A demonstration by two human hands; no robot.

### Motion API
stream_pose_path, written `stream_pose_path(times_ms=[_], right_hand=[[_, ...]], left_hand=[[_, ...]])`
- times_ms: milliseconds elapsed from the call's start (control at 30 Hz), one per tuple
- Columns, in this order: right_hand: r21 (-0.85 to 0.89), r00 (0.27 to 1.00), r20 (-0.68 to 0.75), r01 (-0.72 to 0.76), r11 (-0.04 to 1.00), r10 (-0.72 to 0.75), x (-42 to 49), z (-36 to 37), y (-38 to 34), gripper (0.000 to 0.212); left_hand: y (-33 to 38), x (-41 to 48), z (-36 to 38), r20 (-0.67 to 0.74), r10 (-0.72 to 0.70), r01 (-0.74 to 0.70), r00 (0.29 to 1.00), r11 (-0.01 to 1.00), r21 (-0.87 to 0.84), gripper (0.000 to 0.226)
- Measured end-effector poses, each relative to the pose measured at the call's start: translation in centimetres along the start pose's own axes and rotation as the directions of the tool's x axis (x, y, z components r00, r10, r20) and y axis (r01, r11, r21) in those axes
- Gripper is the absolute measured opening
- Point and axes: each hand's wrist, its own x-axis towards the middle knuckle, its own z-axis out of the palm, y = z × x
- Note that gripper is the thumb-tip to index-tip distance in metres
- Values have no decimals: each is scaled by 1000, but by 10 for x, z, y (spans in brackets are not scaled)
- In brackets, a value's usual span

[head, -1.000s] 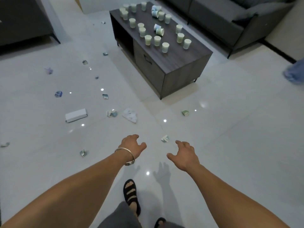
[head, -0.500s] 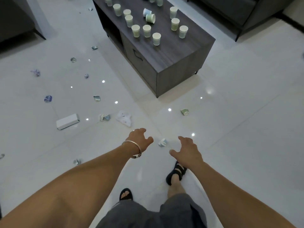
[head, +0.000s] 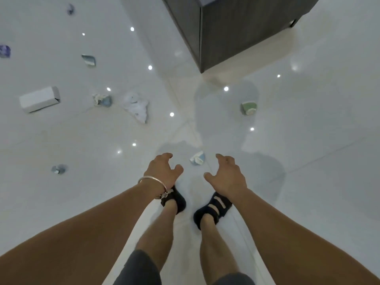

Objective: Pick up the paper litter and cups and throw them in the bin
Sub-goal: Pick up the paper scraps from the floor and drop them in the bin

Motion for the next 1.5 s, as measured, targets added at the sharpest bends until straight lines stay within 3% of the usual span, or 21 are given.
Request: stream_pose_path(times_ms=[200,333,533,667,767,867,1000,1100,1267,1367,1500], right_hand=[[-47,999,42,16,999,-14,161,113,42,77],[-79,999,49,6,997,-2,240,168,70,76],[-136,996,-22,85,987,-89,298,214,79,74],[-2,993,20,114,993,-114,294,228,78,67],[188,997,16,73,979,-77,273,212,68,62],[325,983,28,164,931,-182,242,171,49,64],[380,963,52,225,897,-264,203,100,13,65],[345,948,41,283,895,-316,184,53,-16,63],[295,949,31,291,910,-313,162,-4,-45,72],[121,946,90,301,946,-312,168,-30,-39,87],[-117,979,55,203,972,-197,205,-62,5,82]], left_hand=[[-63,137,99,42,-83,84,996,996,-21,59],[-106,198,151,99,-109,101,989,992,82,69],[-132,258,186,175,-191,183,966,981,60,78],[-128,268,187,185,-150,157,971,987,-22,68],[-115,261,171,192,-128,150,973,983,-109,61],[-90,242,138,218,-61,107,974,972,-207,57],[-49,211,78,288,88,-14,954,968,-251,44],[-20,193,32,272,169,-103,947,965,-240,25],[10,174,-13,248,213,-152,945,959,-241,17],[9,174,-18,217,183,-124,959,957,-261,14],[2,182,-10,200,101,-38,974,954,-298,15]])
